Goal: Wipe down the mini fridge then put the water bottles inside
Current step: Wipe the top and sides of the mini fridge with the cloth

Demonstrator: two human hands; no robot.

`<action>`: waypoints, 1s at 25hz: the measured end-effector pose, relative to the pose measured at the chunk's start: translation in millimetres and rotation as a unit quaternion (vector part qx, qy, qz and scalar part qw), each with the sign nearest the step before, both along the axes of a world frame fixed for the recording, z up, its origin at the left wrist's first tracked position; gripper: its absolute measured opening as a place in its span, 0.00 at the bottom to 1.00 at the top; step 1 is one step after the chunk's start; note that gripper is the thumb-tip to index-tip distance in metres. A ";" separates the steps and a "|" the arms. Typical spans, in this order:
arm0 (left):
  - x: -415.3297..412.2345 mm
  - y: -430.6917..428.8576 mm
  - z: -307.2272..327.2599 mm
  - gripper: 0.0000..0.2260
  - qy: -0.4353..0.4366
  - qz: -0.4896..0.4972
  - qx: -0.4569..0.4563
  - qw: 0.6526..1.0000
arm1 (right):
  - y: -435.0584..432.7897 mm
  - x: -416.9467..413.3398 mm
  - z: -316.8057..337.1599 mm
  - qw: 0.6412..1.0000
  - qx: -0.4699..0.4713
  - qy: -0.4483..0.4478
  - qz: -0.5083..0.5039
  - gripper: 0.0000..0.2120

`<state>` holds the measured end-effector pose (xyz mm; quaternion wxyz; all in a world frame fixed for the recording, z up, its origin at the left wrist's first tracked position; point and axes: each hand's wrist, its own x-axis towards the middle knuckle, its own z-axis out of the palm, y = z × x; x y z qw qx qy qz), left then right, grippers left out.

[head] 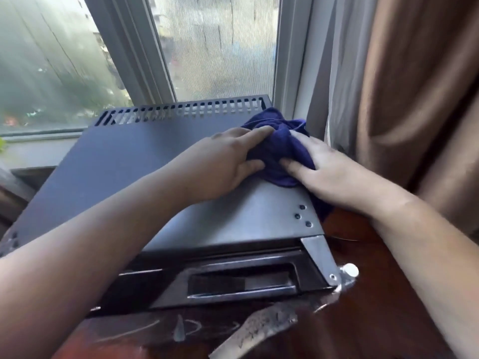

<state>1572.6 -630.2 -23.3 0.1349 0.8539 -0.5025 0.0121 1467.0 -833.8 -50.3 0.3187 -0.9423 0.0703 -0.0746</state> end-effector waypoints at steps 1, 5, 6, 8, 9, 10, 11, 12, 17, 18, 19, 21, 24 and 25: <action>-13.1 4.4 -0.1 0.29 -0.006 -0.003 -0.003 1.000 | 2.6 -13.6 -4.3 1.000 0.002 -0.015 0.002 0.32; -50.9 17.7 6.7 0.28 -0.023 -0.006 -0.013 1.000 | 11.7 -49.5 -10.1 0.999 0.029 -0.033 0.011 0.35; -58.2 21.2 8.8 0.27 -0.026 -0.002 -0.014 1.000 | 13.8 -56.1 -9.3 0.999 0.035 -0.031 0.017 0.35; -70.1 28.1 12.5 0.27 -0.028 0.003 -0.009 1.000 | 19.8 -69.1 -6.0 0.999 0.031 -0.034 0.023 0.34; -74.1 30.8 13.7 0.27 -0.029 0.001 -0.006 1.000 | 23.5 -74.9 -4.0 0.999 0.024 -0.036 0.022 0.32; -77.7 33.8 14.2 0.27 -0.030 -0.006 -0.005 1.000 | 27.7 -81.1 -2.6 0.999 0.019 -0.035 0.017 0.31; -80.5 36.7 14.6 0.26 -0.029 -0.013 -0.008 0.999 | 32.6 -87.0 -0.5 0.999 0.014 -0.031 0.011 0.31; -82.4 40.2 15.5 0.26 -0.028 -0.019 -0.013 0.999 | 37.5 -92.5 2.5 1.000 0.004 -0.028 0.002 0.31; -88.2 72.6 11.9 0.26 -0.034 -0.052 -0.022 0.998 | 76.6 -115.3 15.5 0.994 -0.103 0.025 -0.021 0.38; -87.8 82.8 11.9 0.26 -0.027 -0.056 -0.022 0.998 | 89.0 -116.2 17.1 0.990 -0.128 0.048 -0.028 0.41; -86.5 94.2 11.9 0.26 -0.022 -0.058 -0.020 0.998 | 103.2 -115.4 18.1 0.985 -0.153 0.067 -0.040 0.44; -80.8 125.1 11.2 0.27 -0.024 -0.057 -0.020 0.998 | 138.0 -109.1 18.5 0.976 -0.192 0.082 -0.058 0.48; -70.7 179.7 7.8 0.28 -0.024 -0.032 -0.033 0.999 | 191.7 -92.0 18.1 0.975 -0.207 0.069 -0.048 0.46; -67.6 201.0 6.3 0.27 -0.024 -0.024 -0.038 0.999 | 210.4 -85.3 17.4 0.975 -0.209 0.062 -0.041 0.44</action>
